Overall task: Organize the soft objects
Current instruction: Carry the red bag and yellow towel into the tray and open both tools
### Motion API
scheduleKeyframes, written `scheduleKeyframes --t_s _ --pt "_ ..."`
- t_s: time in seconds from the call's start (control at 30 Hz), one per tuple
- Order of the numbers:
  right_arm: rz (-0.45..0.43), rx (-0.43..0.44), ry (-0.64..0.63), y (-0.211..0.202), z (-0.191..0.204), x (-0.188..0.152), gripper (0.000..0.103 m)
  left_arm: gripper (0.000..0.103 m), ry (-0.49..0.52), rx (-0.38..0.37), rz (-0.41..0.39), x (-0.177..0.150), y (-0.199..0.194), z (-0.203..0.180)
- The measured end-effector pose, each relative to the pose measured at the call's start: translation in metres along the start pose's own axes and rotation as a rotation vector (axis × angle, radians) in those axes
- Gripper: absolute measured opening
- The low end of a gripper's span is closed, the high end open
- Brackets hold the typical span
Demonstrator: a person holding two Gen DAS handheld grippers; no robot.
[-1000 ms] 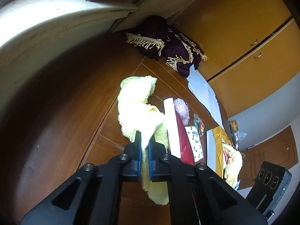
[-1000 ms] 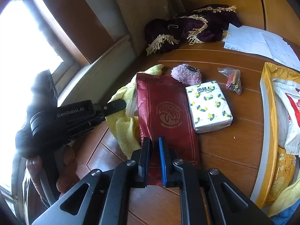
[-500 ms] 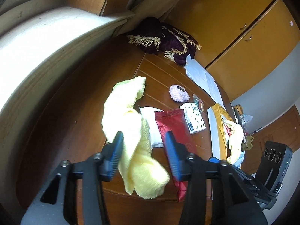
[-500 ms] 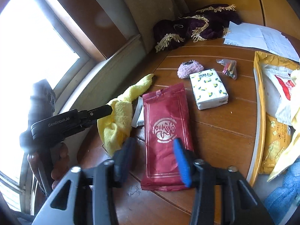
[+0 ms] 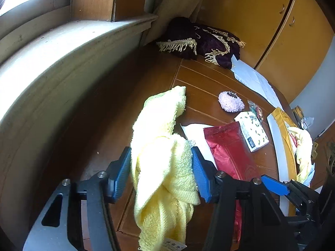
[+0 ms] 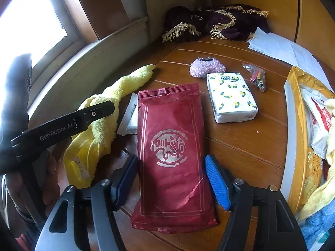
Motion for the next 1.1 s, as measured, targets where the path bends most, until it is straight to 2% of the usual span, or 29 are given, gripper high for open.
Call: scheduleKeyframes --t_s 0.13,0.27,0.4,0.53,0.7,0.87,1.1 --pt "-0.016 -0.017 -0.011 -0.005 -0.002 -0.004 0.052 0.046 -0.002 0.008 -0.033 0.0 -0.005 -0.003" --pt "-0.051 0.028 0.041 -0.02 -0.012 0.0 0.047 0.045 -0.075 -0.128 -0.047 0.006 -0.018 -0.013" --pt "-0.136 0.045 0.089 -0.044 -0.025 0.002 0.047 0.045 -0.071 -0.22 -0.122 0.016 -0.046 -0.035" --pt "-0.202 0.082 0.122 -0.069 -0.035 0.002 0.047 0.045 -0.1 -0.365 -0.132 0.022 -0.068 -0.061" --pt "-0.322 0.08 0.151 -0.11 -0.053 0.005 0.047 0.045 -0.087 -0.511 -0.119 0.021 -0.083 -0.108" --pt "-0.361 0.05 0.226 -0.135 -0.091 0.002 0.048 0.045 -0.043 -0.639 -0.057 0.017 -0.088 -0.166" --pt "-0.371 -0.012 0.314 -0.145 -0.143 -0.005 0.048 0.045 0.031 -0.679 -0.008 0.011 -0.08 -0.226"
Point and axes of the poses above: each gripper's, at about its wrist camera, not at the fingertips, and y roughly the way its jaws point, z to its left, x to its top, the point moved 10 cm from there along y, roughly the way its jaws point, and after that the axes turned 2 degrees about -z, right-handed, at the moved point
